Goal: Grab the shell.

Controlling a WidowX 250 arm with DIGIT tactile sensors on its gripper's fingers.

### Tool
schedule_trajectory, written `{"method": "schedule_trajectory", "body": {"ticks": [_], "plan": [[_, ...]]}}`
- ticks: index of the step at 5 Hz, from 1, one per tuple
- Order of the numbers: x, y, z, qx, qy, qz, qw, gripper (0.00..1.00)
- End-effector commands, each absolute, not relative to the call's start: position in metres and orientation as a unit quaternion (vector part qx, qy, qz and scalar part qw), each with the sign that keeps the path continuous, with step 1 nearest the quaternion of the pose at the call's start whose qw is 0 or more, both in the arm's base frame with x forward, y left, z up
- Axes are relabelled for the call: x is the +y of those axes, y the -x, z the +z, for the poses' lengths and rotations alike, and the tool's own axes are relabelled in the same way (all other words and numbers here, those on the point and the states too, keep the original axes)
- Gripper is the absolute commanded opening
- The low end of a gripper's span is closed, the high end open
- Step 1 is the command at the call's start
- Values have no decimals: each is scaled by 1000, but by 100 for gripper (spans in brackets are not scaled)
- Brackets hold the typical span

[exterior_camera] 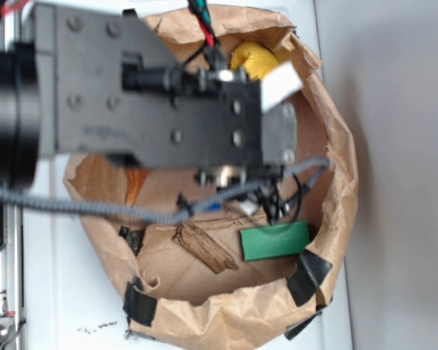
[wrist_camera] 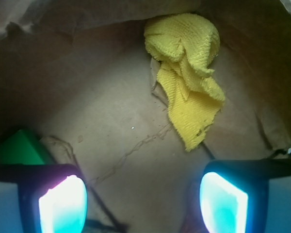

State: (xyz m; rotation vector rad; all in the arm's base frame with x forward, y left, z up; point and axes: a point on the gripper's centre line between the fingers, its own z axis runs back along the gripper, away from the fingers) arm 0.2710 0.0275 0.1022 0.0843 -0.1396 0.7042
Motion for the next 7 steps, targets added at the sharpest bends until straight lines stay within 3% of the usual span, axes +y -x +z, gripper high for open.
{"method": "schedule_trajectory", "body": {"ticks": [1, 3, 5, 7], "plan": [[75, -268, 92, -78, -57, 382, 919, 100], [73, -246, 100, -43, -35, 365, 929, 100], [68, -227, 97, -51, -25, 320, 946, 100], [65, -231, 72, -56, -45, 305, 950, 100]]}}
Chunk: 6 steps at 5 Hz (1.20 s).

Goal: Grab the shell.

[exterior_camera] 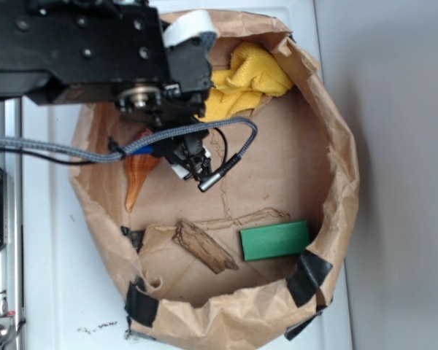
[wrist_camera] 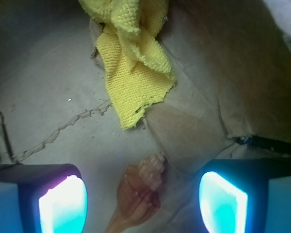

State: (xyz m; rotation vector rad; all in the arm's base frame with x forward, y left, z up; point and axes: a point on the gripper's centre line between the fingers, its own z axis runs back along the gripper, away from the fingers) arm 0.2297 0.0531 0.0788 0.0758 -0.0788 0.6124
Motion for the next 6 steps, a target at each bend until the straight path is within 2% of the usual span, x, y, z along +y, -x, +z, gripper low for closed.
{"method": "schedule_trajectory", "body": {"ticks": [1, 2, 3, 5, 6], "plan": [[63, -228, 64, -64, -51, 290, 954, 100], [68, -222, 61, -72, -52, 279, 956, 100], [66, -216, 57, -76, -30, 249, 965, 100], [44, -217, 35, -44, -3, 232, 972, 100], [37, -216, 19, -46, -21, 219, 974, 100]]}}
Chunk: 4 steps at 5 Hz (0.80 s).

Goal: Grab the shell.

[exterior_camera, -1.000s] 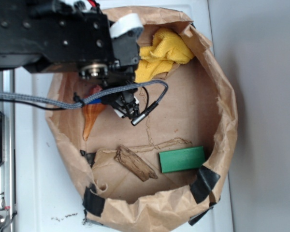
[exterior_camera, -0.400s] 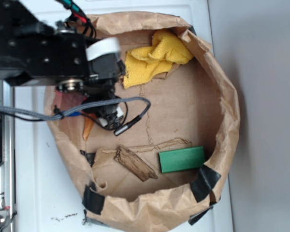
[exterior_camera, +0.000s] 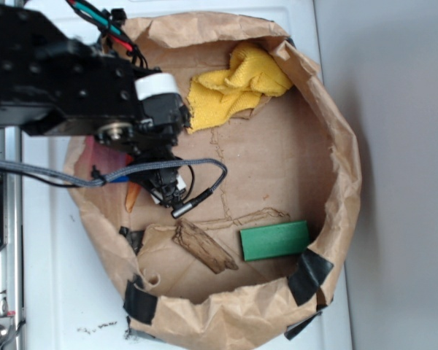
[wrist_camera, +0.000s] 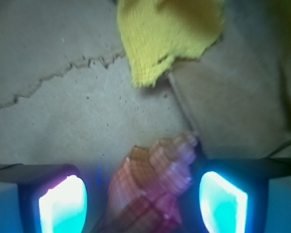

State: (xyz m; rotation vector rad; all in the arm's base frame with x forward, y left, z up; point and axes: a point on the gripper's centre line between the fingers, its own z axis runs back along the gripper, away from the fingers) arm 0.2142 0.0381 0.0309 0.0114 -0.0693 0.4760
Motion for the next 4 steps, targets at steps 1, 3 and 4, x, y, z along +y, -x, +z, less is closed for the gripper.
{"method": "schedule_trajectory", "body": {"ticks": [1, 3, 4], "plan": [[36, -217, 12, -56, -35, 231, 971, 0], [44, -217, 23, -96, -50, 247, 963, 0], [45, -223, 52, -93, -25, 248, 964, 0]]}}
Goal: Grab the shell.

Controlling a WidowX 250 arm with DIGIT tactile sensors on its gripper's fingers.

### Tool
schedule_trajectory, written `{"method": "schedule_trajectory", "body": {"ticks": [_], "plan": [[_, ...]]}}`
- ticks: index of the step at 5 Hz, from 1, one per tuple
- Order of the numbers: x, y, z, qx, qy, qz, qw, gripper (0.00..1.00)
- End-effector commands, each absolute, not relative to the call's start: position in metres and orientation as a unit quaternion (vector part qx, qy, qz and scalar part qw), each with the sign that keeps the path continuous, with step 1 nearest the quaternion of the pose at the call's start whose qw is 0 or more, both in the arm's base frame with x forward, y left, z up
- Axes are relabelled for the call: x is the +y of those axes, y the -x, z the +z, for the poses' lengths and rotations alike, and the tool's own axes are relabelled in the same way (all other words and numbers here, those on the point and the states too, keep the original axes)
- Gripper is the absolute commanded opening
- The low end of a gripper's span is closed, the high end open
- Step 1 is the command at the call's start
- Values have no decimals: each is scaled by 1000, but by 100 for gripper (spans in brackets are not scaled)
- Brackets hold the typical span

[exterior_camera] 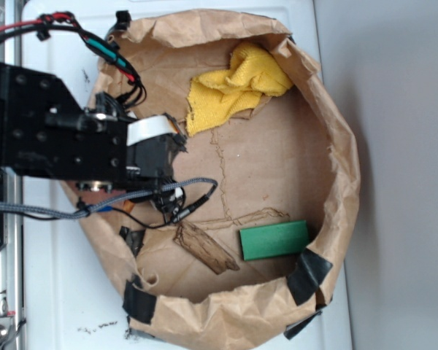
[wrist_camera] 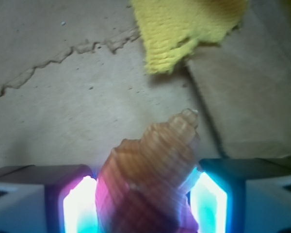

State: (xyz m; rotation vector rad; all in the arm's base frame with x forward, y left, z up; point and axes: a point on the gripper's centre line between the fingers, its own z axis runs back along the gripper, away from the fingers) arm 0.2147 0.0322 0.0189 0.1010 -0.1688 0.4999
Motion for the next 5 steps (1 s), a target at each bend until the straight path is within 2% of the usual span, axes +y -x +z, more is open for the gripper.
{"method": "schedule_trajectory", "body": {"ticks": [1, 2, 4, 5], "plan": [[45, -239, 93, -89, 10, 252, 964, 0], [40, -257, 128, -99, 9, 238, 966, 0], [29, -256, 156, -105, 8, 196, 975, 0], [27, -252, 169, -139, 17, 195, 971, 0]]}}
